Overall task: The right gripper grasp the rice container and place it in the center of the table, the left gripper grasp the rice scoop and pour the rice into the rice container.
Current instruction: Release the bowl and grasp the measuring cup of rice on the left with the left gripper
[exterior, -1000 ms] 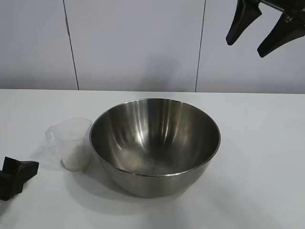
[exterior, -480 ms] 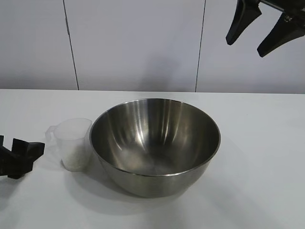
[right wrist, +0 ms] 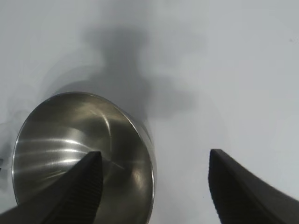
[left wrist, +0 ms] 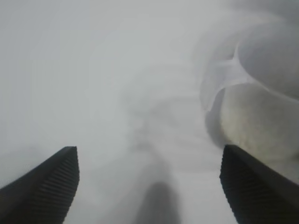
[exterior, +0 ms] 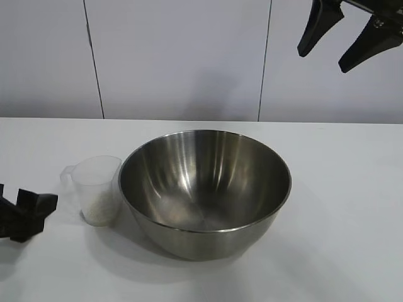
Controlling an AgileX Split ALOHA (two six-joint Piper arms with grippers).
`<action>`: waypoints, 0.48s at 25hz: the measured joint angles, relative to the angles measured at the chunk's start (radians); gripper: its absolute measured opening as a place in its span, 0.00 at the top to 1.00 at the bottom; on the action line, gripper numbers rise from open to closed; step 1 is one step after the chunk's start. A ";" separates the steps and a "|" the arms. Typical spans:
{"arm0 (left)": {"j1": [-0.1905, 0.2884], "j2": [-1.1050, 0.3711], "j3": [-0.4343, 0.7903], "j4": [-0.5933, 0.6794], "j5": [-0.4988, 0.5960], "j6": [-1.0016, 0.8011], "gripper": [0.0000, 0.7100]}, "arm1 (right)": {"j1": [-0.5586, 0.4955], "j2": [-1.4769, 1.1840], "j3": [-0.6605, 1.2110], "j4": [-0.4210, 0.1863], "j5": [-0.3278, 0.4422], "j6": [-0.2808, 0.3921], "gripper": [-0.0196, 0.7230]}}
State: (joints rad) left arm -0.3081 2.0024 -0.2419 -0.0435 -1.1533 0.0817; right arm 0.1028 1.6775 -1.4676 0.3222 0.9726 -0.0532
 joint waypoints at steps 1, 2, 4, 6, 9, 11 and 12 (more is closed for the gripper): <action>0.000 0.010 0.000 0.010 0.001 0.004 0.16 | 0.000 0.000 0.000 0.000 0.000 0.000 0.37; 0.000 0.014 -0.002 0.013 0.001 0.005 0.16 | 0.000 0.000 0.000 0.000 0.000 0.000 0.37; 0.000 0.016 -0.016 0.014 0.001 0.009 0.16 | 0.000 0.000 0.000 0.000 0.000 0.000 0.37; 0.000 0.023 -0.033 0.014 -0.001 0.010 0.16 | 0.000 0.000 0.000 0.000 -0.001 0.000 0.37; 0.000 0.056 -0.063 0.019 -0.003 0.010 0.16 | 0.000 0.000 0.000 0.000 -0.001 0.000 0.37; 0.000 0.083 -0.080 0.020 -0.002 0.011 0.16 | 0.000 0.000 0.000 0.000 -0.001 0.000 0.37; 0.000 0.092 -0.089 0.021 -0.002 0.012 0.16 | 0.000 0.000 0.000 0.000 -0.001 0.000 0.37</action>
State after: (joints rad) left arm -0.3081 2.0948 -0.3305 -0.0224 -1.1554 0.0938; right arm 0.1028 1.6775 -1.4676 0.3222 0.9717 -0.0532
